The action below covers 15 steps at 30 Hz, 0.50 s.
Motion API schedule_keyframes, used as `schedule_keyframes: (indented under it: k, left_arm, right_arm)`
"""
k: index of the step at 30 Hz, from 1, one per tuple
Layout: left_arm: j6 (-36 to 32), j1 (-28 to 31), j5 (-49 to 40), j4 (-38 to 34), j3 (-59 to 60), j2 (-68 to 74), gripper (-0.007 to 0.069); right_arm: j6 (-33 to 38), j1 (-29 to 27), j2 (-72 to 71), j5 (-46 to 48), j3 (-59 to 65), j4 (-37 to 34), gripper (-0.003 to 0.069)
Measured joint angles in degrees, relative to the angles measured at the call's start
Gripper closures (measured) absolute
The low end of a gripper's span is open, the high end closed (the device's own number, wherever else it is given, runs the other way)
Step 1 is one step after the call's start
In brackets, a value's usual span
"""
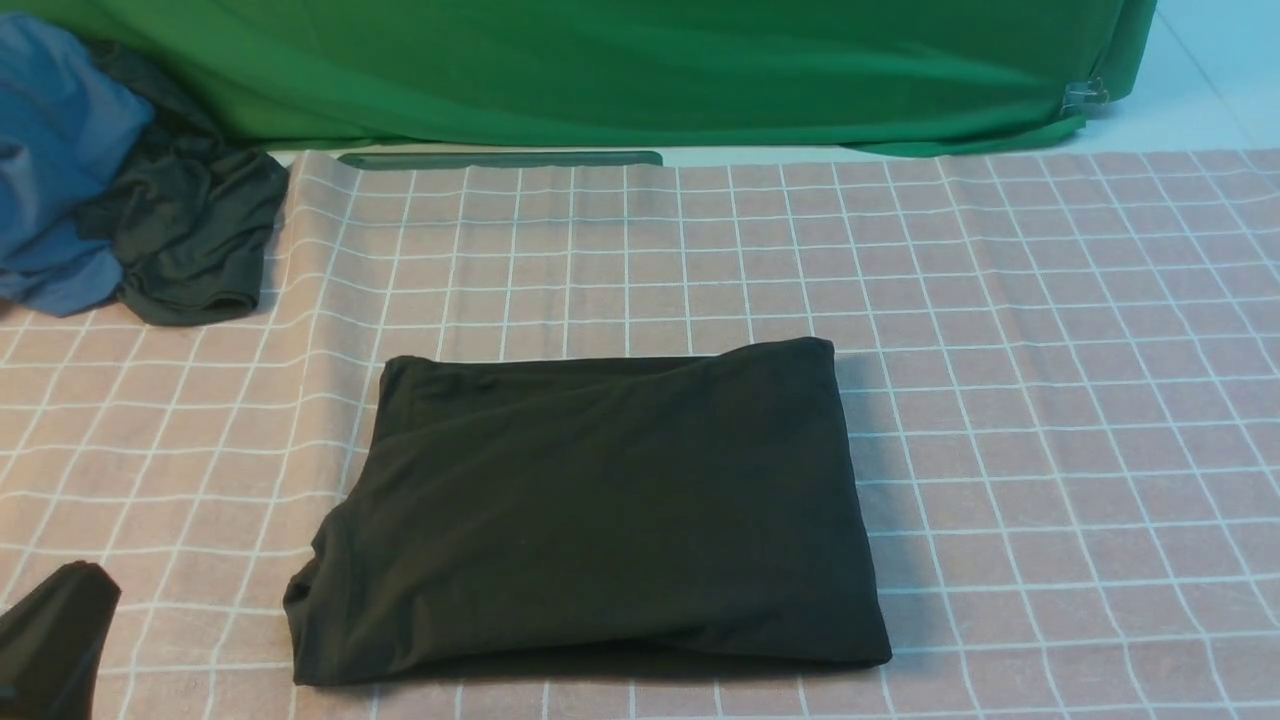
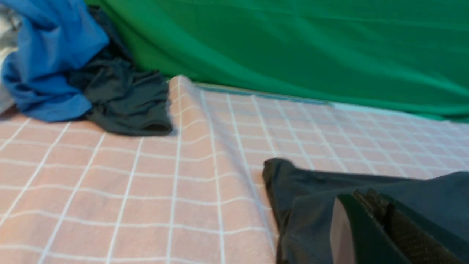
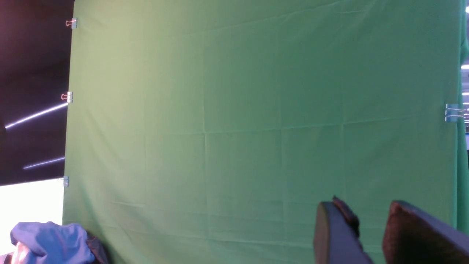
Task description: Fold a long-sleeved shirt over a pink coffee tablecloth.
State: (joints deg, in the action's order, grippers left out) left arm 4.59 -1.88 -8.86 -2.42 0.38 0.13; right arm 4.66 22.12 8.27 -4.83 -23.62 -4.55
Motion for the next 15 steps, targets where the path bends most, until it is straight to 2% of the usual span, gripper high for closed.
schedule_keyframes:
  k: [4, 8, 15]
  left_arm:
    - [0.6, 2.1, -1.1, 0.1, 0.0, -0.2, 0.0611]
    - [0.8, 2.4, -4.5, 0.1, 0.0, -0.2, 0.0611]
    - [0.8, 2.4, -4.8, 0.1, 0.0, -0.2, 0.0611]
  right_arm:
    - [0.0, 0.0, 0.0, 0.0, 0.0, 0.0, 0.0412]
    - [0.0, 0.0, 0.0, 0.0, 0.0, 0.0, 0.0412]
    - [0.0, 0.0, 0.0, 0.0, 0.0, 0.0, 0.0412]
